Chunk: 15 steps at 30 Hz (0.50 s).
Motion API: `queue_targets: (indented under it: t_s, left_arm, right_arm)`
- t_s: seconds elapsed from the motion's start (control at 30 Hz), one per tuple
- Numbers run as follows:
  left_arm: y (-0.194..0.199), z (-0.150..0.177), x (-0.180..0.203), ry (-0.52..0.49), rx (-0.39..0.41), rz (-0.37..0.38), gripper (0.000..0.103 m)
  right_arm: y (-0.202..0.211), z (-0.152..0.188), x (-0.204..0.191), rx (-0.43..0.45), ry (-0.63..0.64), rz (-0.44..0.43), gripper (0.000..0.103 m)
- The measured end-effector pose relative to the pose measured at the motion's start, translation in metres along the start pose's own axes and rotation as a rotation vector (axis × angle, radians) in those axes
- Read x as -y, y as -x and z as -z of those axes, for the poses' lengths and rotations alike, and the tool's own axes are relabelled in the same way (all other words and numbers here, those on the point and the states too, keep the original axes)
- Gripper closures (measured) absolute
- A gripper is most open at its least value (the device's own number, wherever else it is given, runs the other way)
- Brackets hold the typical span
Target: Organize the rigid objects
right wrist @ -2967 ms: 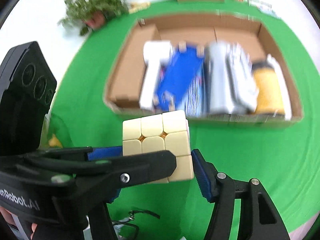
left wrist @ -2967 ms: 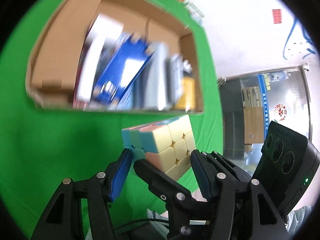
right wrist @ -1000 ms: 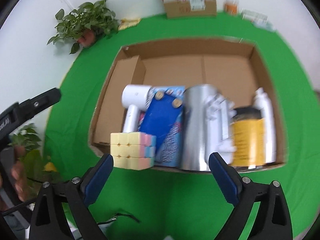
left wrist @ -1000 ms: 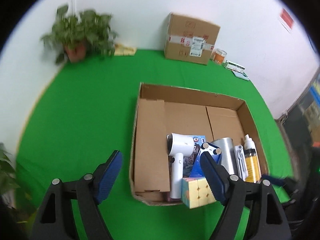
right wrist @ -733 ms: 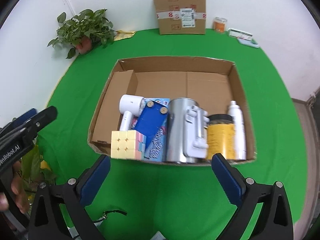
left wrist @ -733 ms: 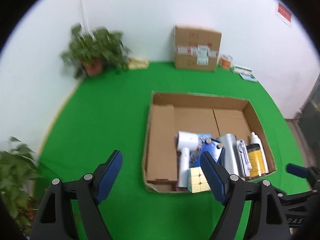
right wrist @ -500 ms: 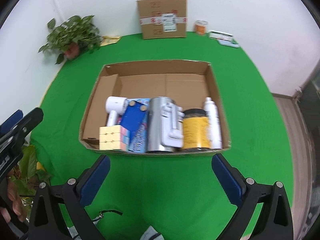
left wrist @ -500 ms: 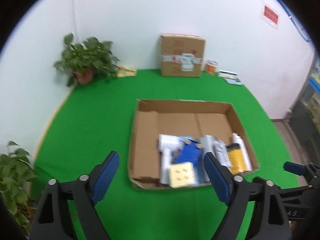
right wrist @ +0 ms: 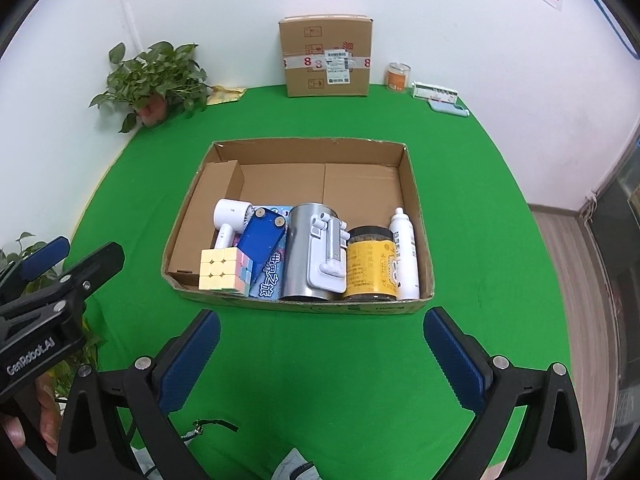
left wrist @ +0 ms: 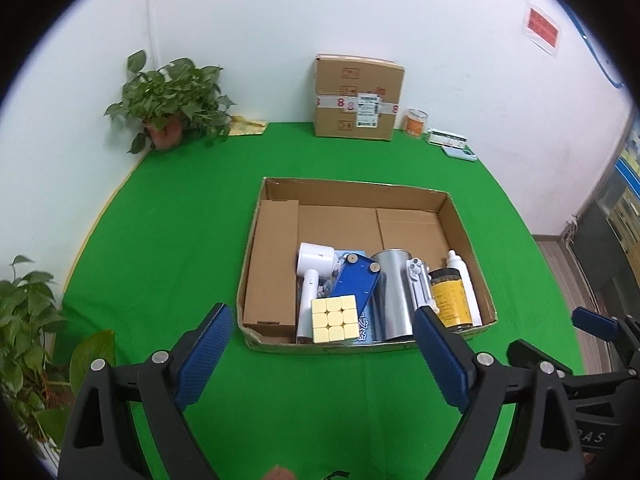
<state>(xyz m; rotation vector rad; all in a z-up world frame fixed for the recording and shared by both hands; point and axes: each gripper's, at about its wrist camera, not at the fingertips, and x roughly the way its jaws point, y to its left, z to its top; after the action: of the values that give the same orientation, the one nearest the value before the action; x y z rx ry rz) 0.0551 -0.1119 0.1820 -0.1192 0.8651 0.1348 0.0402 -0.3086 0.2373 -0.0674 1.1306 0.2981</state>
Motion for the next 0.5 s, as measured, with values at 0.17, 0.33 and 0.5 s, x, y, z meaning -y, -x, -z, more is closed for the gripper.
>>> queue_targets:
  t_s: [0.17,0.33,0.5]
  left_arm:
    - [0.006,0.0,0.003,-0.003,0.026,-0.035,0.012]
    - [0.01,-0.001,0.007,0.005,0.029,-0.026,0.012]
    - [0.011,-0.003,0.01,0.011,0.028,-0.001,0.012]
  right_arm:
    - [0.007,-0.001,0.004,0.013,0.015,-0.001,0.001]
    - [0.01,-0.004,0.008,0.024,0.032,-0.006,0.001]
    - [0.017,-0.008,0.007,0.049,0.052,0.015,0.001]
